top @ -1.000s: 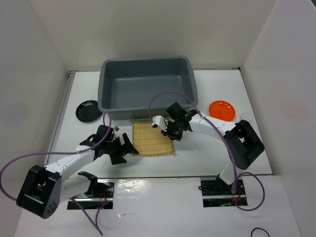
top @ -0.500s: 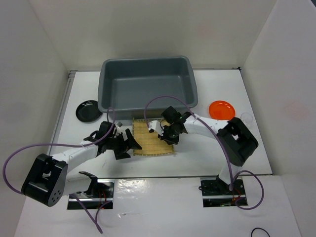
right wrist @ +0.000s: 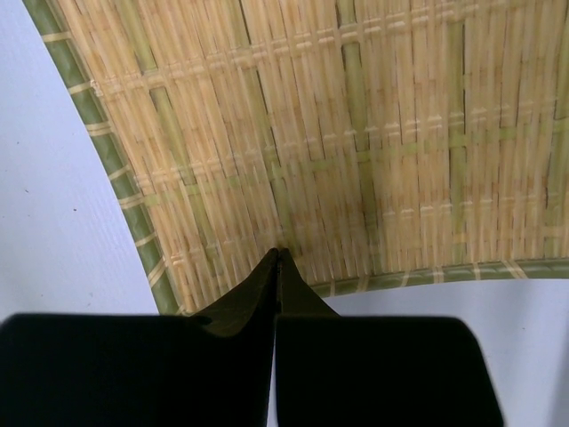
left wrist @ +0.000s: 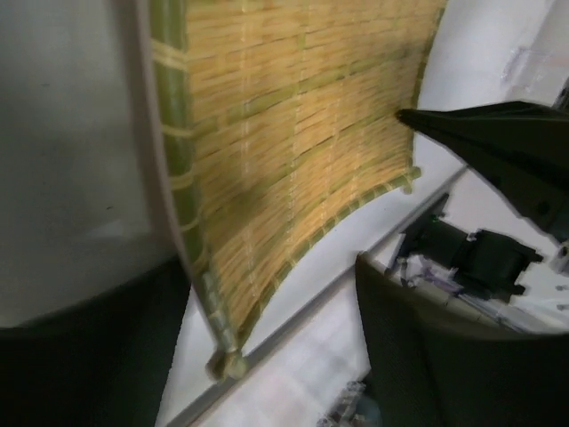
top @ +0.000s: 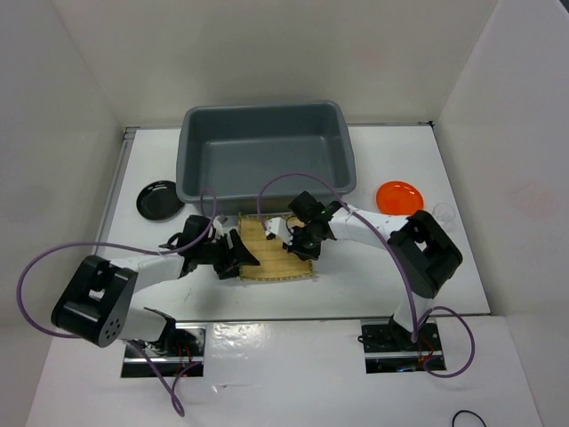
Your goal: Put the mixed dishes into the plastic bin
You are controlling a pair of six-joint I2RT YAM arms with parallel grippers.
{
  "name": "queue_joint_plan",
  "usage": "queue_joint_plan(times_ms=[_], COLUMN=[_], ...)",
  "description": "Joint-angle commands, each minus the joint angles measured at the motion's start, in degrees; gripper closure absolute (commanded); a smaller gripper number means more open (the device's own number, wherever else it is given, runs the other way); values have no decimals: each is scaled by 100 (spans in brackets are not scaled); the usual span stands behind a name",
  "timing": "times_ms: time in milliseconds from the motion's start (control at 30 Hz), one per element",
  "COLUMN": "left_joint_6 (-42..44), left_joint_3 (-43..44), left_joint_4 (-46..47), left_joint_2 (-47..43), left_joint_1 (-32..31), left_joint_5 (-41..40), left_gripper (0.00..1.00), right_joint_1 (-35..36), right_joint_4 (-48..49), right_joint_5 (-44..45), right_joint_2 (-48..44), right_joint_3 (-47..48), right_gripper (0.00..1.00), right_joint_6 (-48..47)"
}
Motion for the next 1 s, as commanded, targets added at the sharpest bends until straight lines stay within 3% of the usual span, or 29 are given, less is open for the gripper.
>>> queue_joint_plan(times_ms=[0, 100, 133, 233, 400, 533, 600, 667, 767, 867, 933, 967], left_joint_6=[188, 188, 240, 310, 723, 777, 777, 585, 303, 240, 240, 293], left_joint_3=[80, 299, 352, 545, 1107, 1485, 1661, 1714, 2100, 2811, 3346, 3480], left_joint_4=[726, 858, 859, 667, -914, -1985, -2225, -2393, -2314, -2165, -2103, -2103], left_joint_2=[423, 740, 793, 610, -320, -1192, -1638, -2052, -2248, -1959, -1530, -1379], left_joint_1=[-53, -185, -263, -413, -537, -537, -537, -397, -133, 34, 114, 192], left_joint_5=[334, 387, 387, 326, 71, 228, 290, 343, 763, 984, 1212, 1309], left_gripper=[39, 63, 79, 99, 100, 100, 100, 100, 100, 100, 100, 100], right_joint_1=[67, 67, 67, 67, 67, -2, -160, -223, -223, -223, -223, -223], right_joint_4=[11, 11, 11, -50, -418, -586, -429, 106, 310, 310, 363, 363], right_joint_5=[286, 286, 286, 286, 286, 426, 610, 1312, 2384, 3536, 4071, 4179], right_joint_2=[297, 297, 297, 184, -606, -1756, -2871, -4072, -4973, -5597, -6002, -6387], right_joint_3=[-238, -238, -238, -238, -185, -527, -528, -650, -808, -1107, -1555, -1765], right_gripper=[100, 100, 100, 100, 100, 100, 100, 100, 100, 88, 66, 63], right_joint_6=[-129, -129, -129, -77, 230, 511, 783, 1214, 1521, 1673, 1611, 1611])
